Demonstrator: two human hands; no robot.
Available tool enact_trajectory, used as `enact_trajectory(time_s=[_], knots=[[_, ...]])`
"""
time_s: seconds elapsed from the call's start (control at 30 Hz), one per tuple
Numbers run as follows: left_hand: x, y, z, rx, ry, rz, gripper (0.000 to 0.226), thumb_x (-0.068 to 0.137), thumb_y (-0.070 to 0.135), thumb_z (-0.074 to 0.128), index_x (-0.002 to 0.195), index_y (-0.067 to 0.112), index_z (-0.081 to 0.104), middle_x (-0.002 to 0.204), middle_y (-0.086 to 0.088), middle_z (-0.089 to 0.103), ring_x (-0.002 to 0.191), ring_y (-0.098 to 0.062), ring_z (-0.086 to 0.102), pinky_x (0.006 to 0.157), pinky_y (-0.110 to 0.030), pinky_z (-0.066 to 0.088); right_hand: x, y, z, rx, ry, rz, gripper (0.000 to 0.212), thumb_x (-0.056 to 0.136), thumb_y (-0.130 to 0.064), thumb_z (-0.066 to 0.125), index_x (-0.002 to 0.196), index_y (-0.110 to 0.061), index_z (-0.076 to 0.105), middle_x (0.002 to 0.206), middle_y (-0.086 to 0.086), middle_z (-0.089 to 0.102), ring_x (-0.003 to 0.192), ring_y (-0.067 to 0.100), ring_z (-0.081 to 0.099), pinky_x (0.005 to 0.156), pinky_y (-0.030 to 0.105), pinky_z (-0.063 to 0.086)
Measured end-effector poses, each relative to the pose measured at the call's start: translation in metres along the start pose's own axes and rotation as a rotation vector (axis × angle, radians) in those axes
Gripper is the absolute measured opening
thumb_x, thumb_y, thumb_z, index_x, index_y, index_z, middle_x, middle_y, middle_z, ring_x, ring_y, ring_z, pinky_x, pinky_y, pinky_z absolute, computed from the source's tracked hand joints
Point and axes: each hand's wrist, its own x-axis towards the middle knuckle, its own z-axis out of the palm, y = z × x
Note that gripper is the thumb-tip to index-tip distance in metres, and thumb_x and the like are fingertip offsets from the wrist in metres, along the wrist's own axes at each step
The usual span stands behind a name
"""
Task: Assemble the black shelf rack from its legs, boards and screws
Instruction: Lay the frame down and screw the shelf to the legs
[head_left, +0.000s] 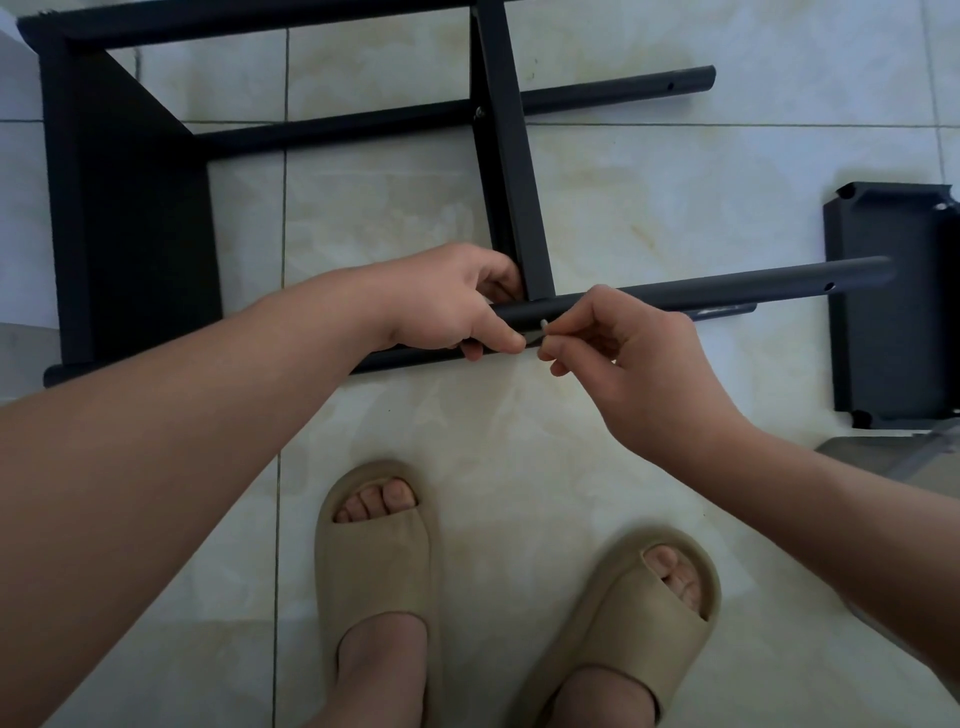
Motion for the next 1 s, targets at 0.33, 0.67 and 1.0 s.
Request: enact_trajectory(time_s=[0.33, 0.67, 1.0], knots=[[-0.002, 0.002, 0.0, -0.002, -0.009, -0.006, 0.036, 0.085, 0.01, 0.077, 0.118, 0.014, 0.063, 0.116, -0.004, 0.069, 0.071, -0.014, 0.064, 0.07, -0.029, 0.055, -0.001, -0.005, 0.009, 0.213, 0.043, 0.19, 0.017, 0.094, -0.007, 0.067, 0.083, -0.019, 0.064, 0.076, -0.005, 0.075, 0.072, 0.012, 0.073, 0.083, 0.043, 0.06], [-0.003, 0.0, 0.0, -0.021, -0.017, -0.007, 0.036, 0.085, 0.007, 0.076, 0.119, 0.011, 0.063, 0.119, -0.011, 0.068, 0.107, -0.037, 0.066, 0.085, -0.042, 0.057, 0.0, -0.013, 0.014, 0.484, 0.099, 0.321, 0.013, 0.096, 0.0, 0.063, 0.085, -0.006, 0.063, 0.07, 0.003, 0.075, 0.061, 0.012, 0.07, 0.065, 0.021, 0.059], [-0.003, 0.0, -0.001, -0.043, -0.031, -0.005, 0.037, 0.085, 0.008, 0.076, 0.119, 0.013, 0.063, 0.118, -0.004, 0.068, 0.087, -0.023, 0.066, 0.073, -0.027, 0.055, 0.003, -0.007, 0.01, 0.413, 0.047, 0.229, 0.017, 0.096, 0.003, 0.063, 0.083, -0.008, 0.063, 0.07, 0.002, 0.074, 0.061, 0.011, 0.068, 0.067, 0.021, 0.057]])
